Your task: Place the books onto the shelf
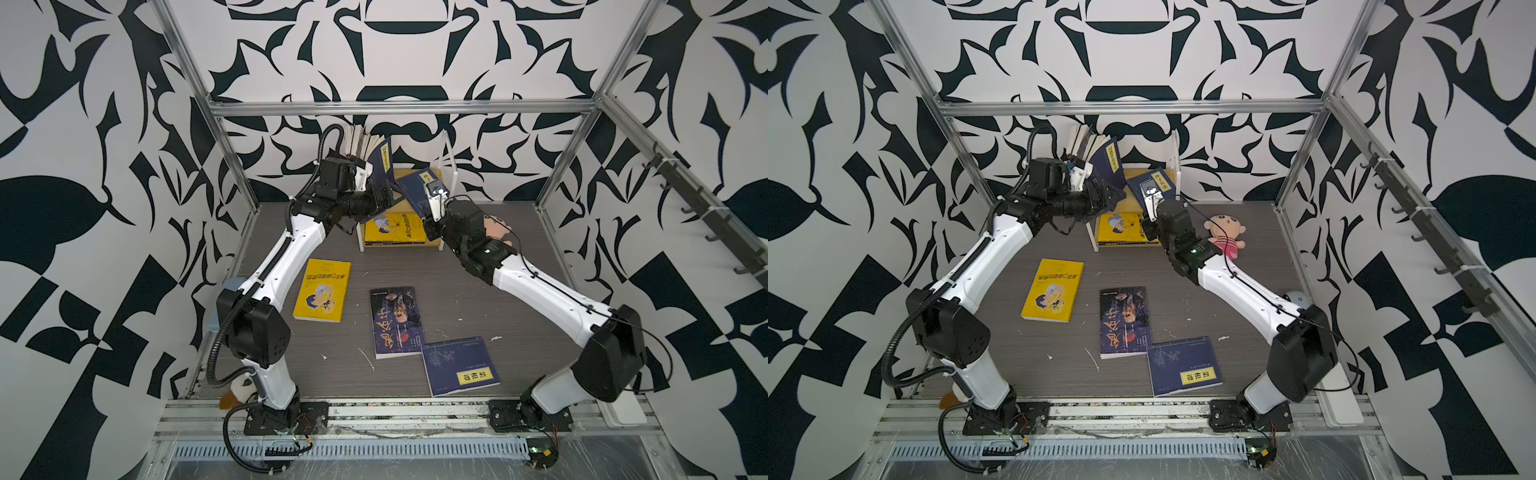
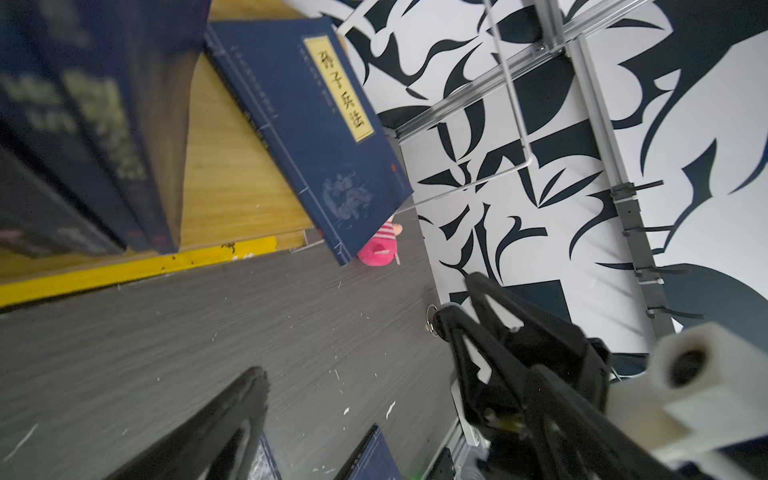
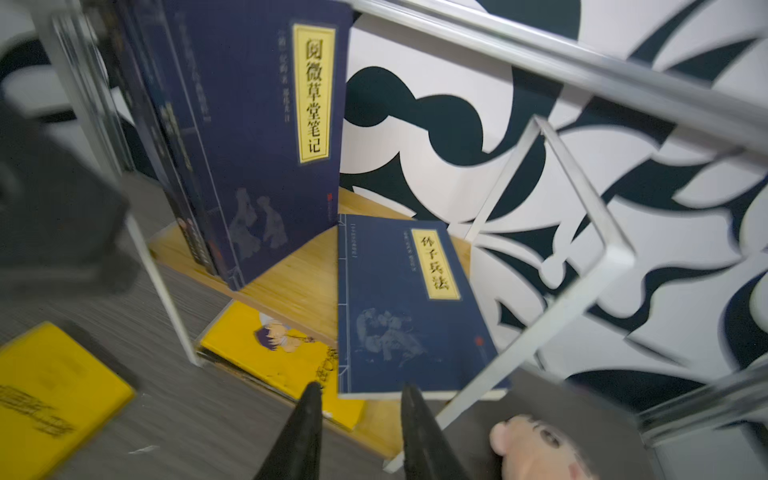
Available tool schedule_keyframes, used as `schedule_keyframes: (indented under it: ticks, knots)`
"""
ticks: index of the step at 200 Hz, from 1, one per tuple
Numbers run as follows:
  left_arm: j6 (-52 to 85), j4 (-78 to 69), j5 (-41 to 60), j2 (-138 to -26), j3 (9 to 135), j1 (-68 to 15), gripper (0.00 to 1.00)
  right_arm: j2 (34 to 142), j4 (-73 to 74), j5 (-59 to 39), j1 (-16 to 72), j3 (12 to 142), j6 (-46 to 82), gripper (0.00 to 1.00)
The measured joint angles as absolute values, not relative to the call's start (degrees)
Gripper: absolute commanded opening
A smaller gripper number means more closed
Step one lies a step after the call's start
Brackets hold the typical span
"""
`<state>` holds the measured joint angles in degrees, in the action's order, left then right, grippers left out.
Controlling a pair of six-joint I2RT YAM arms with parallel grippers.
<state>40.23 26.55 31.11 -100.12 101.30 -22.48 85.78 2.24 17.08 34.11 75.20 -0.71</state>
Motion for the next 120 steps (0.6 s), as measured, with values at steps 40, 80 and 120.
schedule_keyframes:
  ticks: [40,80,120]
  knots:
    - [42.22,26.85,32.21,-96.14,93.78,-22.46,0.99,77.93,7.07,18.06,31.79,62.37,33.26,0.50]
    - [43.42,26.81,32.95,-91.50,86.67,-21.39,1.00,84.88,16.14,16.84,31.64,56.49,61.06,0.51]
    - [45.08,25.52,33.52,-89.52,81.78,-20.34,1.00,92.79,28.05,14.00,31.70,56.47,78.17,0.52]
